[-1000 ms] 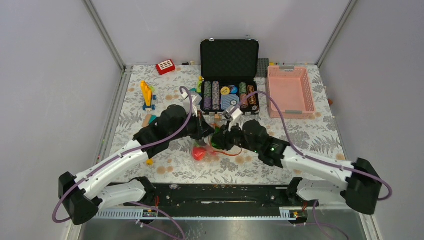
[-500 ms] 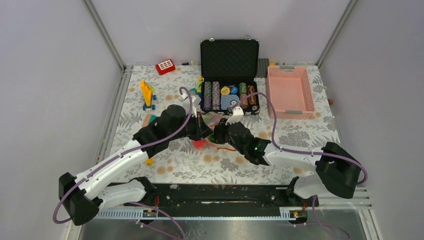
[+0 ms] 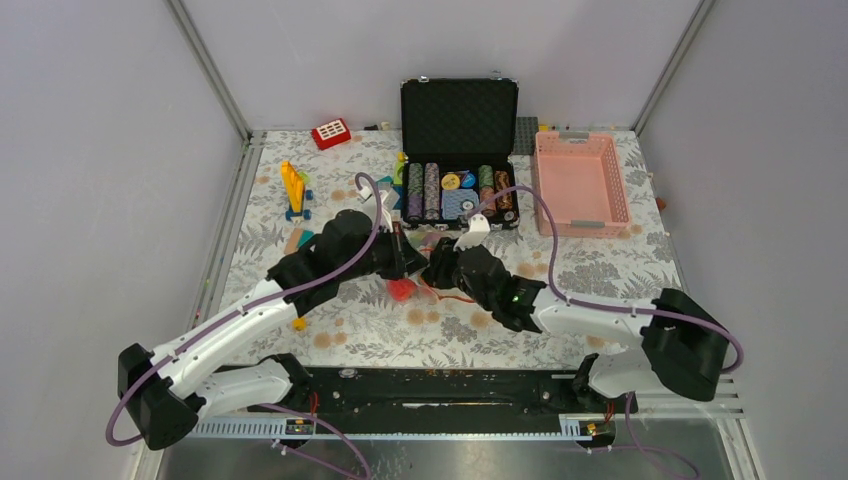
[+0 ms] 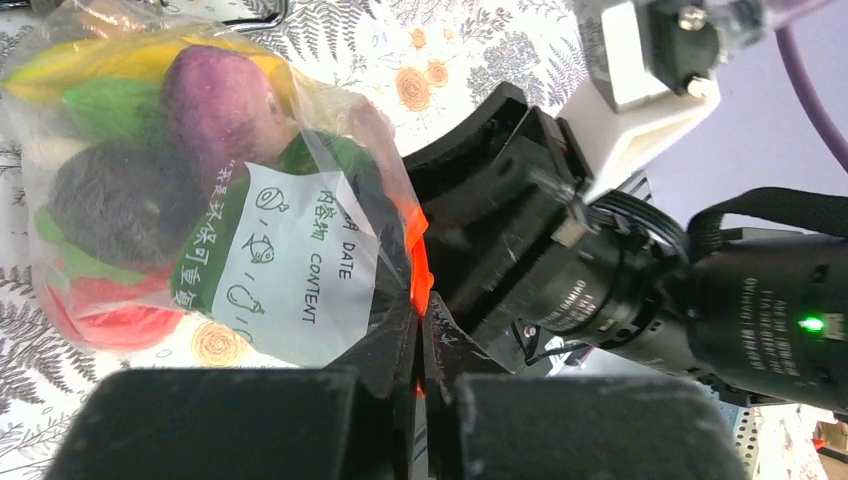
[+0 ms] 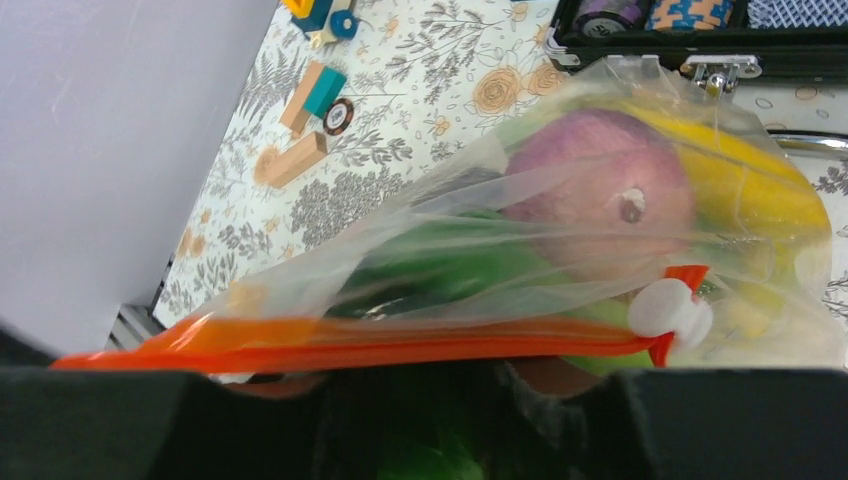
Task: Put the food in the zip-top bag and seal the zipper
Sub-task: Place the fake vegetable in the zipper food storage bag.
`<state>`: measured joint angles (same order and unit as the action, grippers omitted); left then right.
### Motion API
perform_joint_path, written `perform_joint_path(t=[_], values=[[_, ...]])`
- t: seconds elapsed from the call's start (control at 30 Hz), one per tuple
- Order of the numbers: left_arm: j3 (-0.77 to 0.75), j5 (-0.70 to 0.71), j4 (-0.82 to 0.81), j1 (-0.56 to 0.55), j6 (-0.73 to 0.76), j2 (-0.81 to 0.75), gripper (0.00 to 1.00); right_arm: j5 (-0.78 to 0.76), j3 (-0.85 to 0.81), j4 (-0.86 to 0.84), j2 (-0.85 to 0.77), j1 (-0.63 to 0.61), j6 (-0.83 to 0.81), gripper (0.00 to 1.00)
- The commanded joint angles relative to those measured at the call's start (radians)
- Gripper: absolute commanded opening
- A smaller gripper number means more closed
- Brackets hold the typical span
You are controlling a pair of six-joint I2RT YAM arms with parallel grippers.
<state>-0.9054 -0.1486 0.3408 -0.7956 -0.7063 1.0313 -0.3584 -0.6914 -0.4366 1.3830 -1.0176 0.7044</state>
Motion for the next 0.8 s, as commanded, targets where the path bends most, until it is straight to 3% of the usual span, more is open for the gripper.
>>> perform_joint_path(t=[0.0,0.17,0.53,0.77], values=[[-0.026,0.009,-0.122,-0.010,-0.035,0.007,0.00,0.112,-0.001,0.104,-0.117,0.012,-0.120,0.44],[-0.018,0.020,-0.116,-0.010,-0.026,0.023,0.00,0.180,-0.020,0.202,-0.235,0.011,-0.184,0.61],[-0.014,0.044,-0.091,-0.008,0.005,0.004,0.00,0.171,0.012,0.324,-0.514,0.013,-0.331,0.79],[-0.021,0.054,-0.067,-0.008,0.031,-0.009,0.00,-0.126,-0.040,0.639,-0.532,0.014,-0.352,0.83]])
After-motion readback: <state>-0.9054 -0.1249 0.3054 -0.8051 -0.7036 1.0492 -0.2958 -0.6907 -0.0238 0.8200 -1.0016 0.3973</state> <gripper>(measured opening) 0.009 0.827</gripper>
